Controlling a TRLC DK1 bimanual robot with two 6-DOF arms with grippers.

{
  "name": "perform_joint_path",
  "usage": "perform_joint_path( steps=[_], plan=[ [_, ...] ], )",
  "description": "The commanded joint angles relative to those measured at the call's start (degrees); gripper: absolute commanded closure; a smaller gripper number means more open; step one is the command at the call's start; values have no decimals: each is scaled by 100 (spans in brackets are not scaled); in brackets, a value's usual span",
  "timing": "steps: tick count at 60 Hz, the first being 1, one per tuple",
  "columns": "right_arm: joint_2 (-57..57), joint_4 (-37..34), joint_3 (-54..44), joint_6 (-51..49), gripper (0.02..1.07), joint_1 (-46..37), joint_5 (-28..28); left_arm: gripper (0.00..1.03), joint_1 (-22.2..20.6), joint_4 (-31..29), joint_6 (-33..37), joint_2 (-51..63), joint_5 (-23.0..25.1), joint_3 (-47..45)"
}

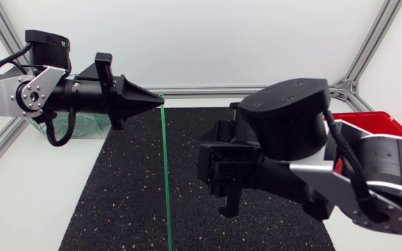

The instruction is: Take a green cable tie from the red box, thread the tail through the head to close it, then place it in the transparent bin on the left.

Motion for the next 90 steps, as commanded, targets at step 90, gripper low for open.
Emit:
perform_joint_path(
  steps=[90],
  plan=[
    [1749, 6088, -2584, -6147, 40, 221, -2384, 100, 174, -732, 846, 1147, 436, 758]
  ],
)
